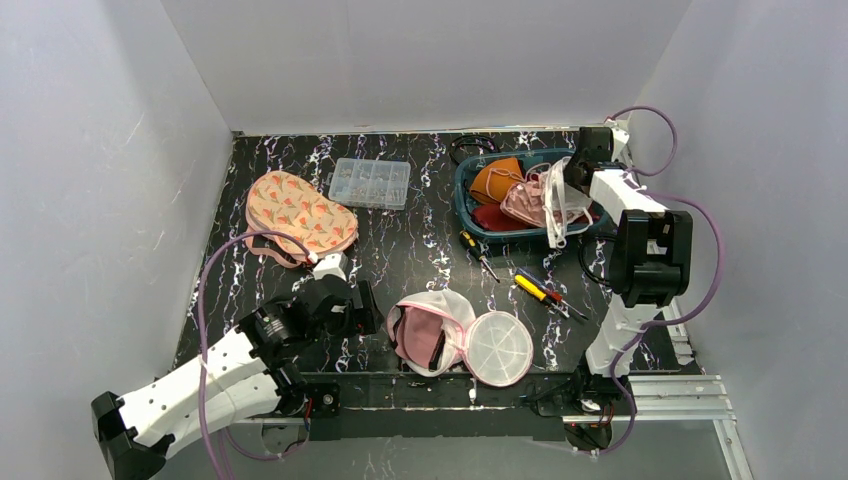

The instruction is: Unzip the laundry bag and remove the bra

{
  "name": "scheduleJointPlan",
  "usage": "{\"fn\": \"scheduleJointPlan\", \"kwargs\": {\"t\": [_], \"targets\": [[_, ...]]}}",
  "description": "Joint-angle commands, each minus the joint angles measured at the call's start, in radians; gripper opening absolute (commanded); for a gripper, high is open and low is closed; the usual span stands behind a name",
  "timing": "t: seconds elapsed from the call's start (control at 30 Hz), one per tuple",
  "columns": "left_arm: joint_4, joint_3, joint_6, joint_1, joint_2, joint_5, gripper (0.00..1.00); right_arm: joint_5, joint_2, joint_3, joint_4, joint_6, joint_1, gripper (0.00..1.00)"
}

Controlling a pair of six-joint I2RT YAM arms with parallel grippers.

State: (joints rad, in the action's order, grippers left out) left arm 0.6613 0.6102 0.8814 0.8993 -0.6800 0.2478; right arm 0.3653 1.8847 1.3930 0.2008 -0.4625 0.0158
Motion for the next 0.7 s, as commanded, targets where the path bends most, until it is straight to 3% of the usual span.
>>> {"fn": "scheduleJointPlan", "kwargs": {"t": [0.0, 0.1, 0.5, 0.67], "targets": [[0.016, 0.037, -0.010, -0.002, -0.028, 0.014, 0.84, -0.045, 0.009, 0.050, -0.041, -0.037, -0.006, 0.61], [0.004, 0.041, -0.006, -0.003, -0.041, 0.000, 0.84, -0.062, -0.041, 0.028, -0.048, -0.058, -0.007, 0.68], [-0.027, -0.017, 0.022, -0.002, 0.010, -0.040, 0.84, -0.029, -0.319, -0.072, 0.079, -0.089, -0.007, 0.72], [-0.027, -0.037, 0.045, -0.003, 0.051, -0.064, 0.83, -0.221, -0.418, -0.179, 0.071, -0.109, -0.006, 0.80]]}}
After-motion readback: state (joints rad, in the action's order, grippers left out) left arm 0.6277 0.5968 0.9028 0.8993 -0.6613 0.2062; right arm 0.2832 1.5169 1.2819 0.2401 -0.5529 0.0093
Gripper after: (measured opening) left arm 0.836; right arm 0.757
